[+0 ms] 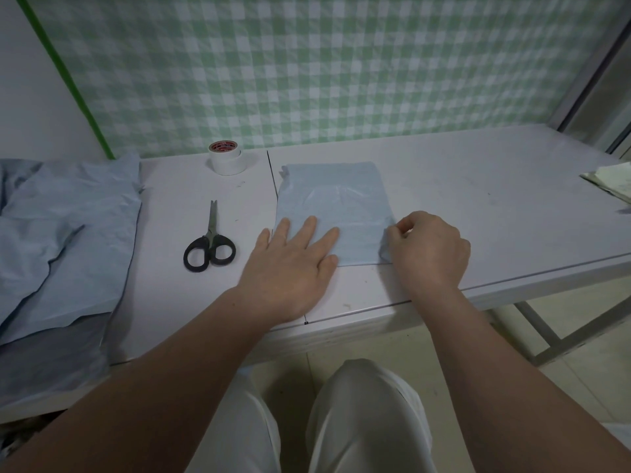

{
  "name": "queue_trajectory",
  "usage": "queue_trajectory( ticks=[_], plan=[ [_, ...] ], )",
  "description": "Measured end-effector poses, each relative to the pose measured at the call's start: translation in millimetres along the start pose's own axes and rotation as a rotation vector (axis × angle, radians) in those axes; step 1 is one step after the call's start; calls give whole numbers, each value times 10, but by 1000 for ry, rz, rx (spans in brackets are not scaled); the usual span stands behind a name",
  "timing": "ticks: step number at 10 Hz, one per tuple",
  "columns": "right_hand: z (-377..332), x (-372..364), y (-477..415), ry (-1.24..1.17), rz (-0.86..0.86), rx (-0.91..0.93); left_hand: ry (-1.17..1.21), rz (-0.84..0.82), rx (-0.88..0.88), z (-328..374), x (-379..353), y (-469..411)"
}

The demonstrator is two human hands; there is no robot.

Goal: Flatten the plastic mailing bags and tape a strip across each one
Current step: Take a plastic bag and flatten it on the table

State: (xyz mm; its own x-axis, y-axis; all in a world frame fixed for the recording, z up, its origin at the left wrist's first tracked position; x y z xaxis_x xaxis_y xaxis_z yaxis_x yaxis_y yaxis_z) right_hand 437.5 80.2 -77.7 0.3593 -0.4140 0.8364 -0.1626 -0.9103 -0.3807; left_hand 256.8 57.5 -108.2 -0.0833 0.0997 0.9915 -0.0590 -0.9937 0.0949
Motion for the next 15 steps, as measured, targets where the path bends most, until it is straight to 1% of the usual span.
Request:
queue_trajectory(
  ticks=[6,15],
  plan=[
    [4,-12,11,11,-19,-13,30,-6,23,-22,-4,2],
    [37,11,18,-1,6,-37,39,12,23,-31,-8,-6]
  ],
)
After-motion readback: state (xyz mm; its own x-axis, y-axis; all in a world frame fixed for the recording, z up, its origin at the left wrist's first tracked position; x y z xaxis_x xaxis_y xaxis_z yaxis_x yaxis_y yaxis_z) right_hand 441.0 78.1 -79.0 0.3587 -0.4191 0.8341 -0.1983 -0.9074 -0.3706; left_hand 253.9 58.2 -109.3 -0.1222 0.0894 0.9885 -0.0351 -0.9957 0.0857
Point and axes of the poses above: each hand's wrist, its own y-axis away from the middle knuckle, its own x-axis out of the back of the hand, z = x × y, the point moved 8 cm from there along -y, towards the middle knuckle, and after that the axes turned 11 degrees about x, right-handed, at the moved point
